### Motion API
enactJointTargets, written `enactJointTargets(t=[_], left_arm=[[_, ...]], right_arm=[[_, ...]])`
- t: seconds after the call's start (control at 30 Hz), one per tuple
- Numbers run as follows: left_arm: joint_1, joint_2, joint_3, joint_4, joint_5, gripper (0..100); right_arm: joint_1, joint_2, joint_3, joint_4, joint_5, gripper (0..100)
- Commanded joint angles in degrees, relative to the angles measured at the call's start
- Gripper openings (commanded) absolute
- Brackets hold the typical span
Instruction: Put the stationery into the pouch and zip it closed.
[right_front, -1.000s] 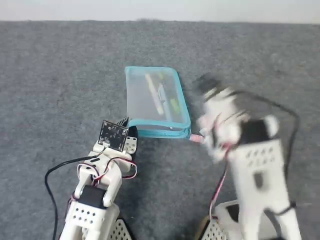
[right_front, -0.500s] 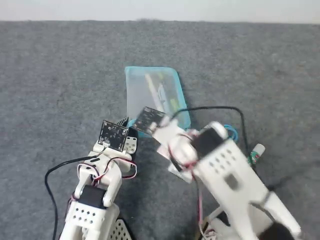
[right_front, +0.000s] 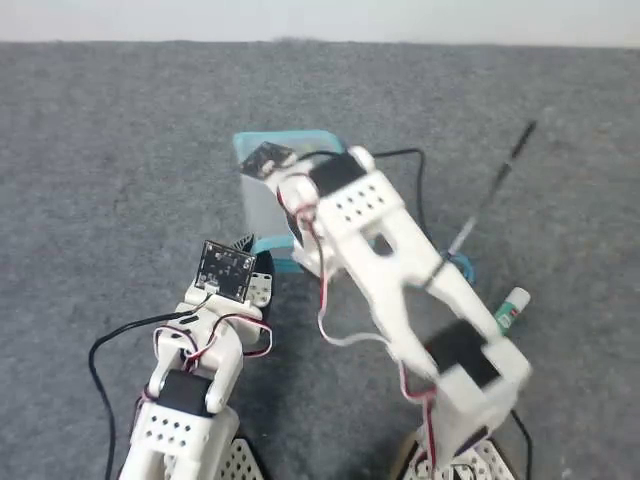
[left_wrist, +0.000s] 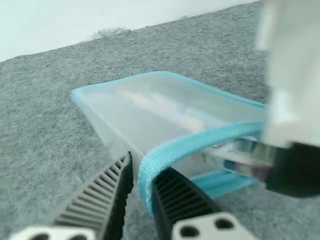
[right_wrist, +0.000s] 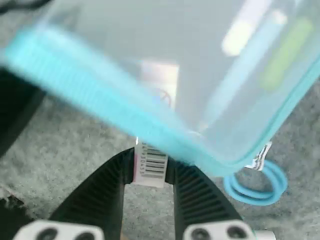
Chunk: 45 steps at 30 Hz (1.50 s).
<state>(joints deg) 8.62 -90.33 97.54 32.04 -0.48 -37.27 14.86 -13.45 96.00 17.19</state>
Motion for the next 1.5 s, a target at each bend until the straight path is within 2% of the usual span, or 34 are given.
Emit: enactJointTargets(t=[0.0,0.1,0.17,0.27,0.43,0.63,0.87,1.23,1.47], left_arm=[[1.8,-0.6,-0.7,-0.7,-0.4,1],[3.7,-0.7,-0.7,0.1,-0.4,1],[4.1,-0.7,-0.7,0.3,-0.4,1],[4.1,-0.7,-0.7,0.4,-0.4,1],[4.3,-0.7,-0.7,0.4,-0.4,1],[4.0,-0.8,-0.7,0.4,-0.4,1],[4.0,-0.9,-0.7,0.3,-0.4,1],[3.9,-1.0,-0.7,0.3,-0.4,1],[3.9,-1.0,-0.7,0.2,-0.4,1]], right_arm=[[0.5,4.4,-14.5,2.9,-2.9,0.7],[0.6,8.9,-25.0,5.9,-7.8,0.9],[0.4,11.6,-29.2,6.7,-8.4,1.0],[0.4,15.1,-29.8,6.7,-8.5,3.7],[0.5,17.2,-30.0,6.7,-8.6,16.4],[1.1,12.2,-29.5,7.0,-8.7,17.7],[1.3,1.8,-20.0,6.8,-8.4,18.0],[5.1,-5.4,-11.2,6.8,-6.7,18.0],[6.5,-22.2,1.2,6.5,-5.9,17.7]])
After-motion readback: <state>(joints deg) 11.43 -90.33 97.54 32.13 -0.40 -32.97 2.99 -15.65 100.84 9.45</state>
